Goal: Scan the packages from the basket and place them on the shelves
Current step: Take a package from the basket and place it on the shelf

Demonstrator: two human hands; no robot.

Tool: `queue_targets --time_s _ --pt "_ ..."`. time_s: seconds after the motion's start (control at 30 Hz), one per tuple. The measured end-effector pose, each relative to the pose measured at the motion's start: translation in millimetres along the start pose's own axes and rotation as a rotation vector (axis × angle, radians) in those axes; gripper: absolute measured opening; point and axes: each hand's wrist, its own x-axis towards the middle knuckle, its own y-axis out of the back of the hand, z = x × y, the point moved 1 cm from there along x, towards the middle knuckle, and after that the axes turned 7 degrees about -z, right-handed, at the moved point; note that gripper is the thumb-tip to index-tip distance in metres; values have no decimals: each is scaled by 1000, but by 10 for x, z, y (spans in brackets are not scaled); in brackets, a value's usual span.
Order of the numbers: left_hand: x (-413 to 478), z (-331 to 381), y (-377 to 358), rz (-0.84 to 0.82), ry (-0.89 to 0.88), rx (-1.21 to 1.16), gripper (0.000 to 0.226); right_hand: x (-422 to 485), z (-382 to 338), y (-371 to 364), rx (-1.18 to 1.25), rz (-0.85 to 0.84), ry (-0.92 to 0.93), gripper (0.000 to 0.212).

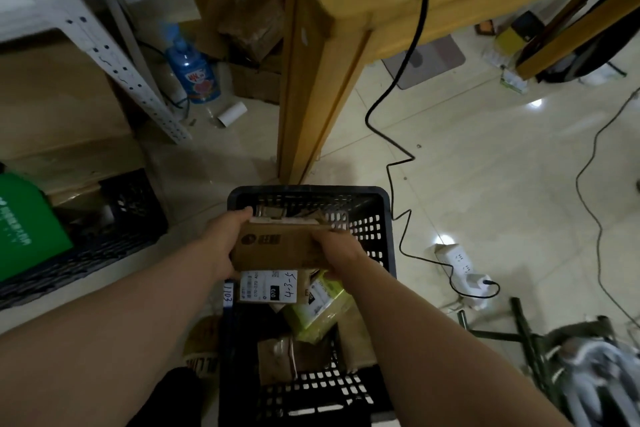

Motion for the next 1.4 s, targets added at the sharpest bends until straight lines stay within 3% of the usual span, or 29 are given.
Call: queue_targets --time_s 0.13,0.4,0.53,0.73,0.87,0.93,1.03,1.17,1.33,1.4 --pt "-757 102 -30 26 -35 -114 42 -721 -211 -1 198 0 -24 53" --pt "-2554 224 270 -36 -113 -164 11 -2292 -664 -72 282 -89 76 40" --pt "-3429 228 628 -88 -221 -207 41 -3020 -907 -245 294 -216 167 36" --pt "-4455 180 1195 -184 -451 -117 49 -3801 -1278 -759 121 -306 384 46" --pt "-4729 64 1736 -234 -550 -167 109 -4287 -1491 -1204 76 -418 442 69" --pt "-4862 -13 1972 -264 -539 -134 124 -4459 -1609 -1426 41 -455 500 64" --pt "-5004 -71 2366 -202 -518 -88 114 -4751 -1803 -1755 -36 -475 567 51" --pt "-5205 47 2885 -105 -602 -30 142 -4935 -2055 -2216 -205 -512 624 56" --pt "-5495 203 3238 -159 -624 173 136 -5088 -2174 -2826 -393 -541 671 58" --pt "-5540 249 3306 -163 -629 238 117 -5119 -2179 -3004 -415 -537 678 56"
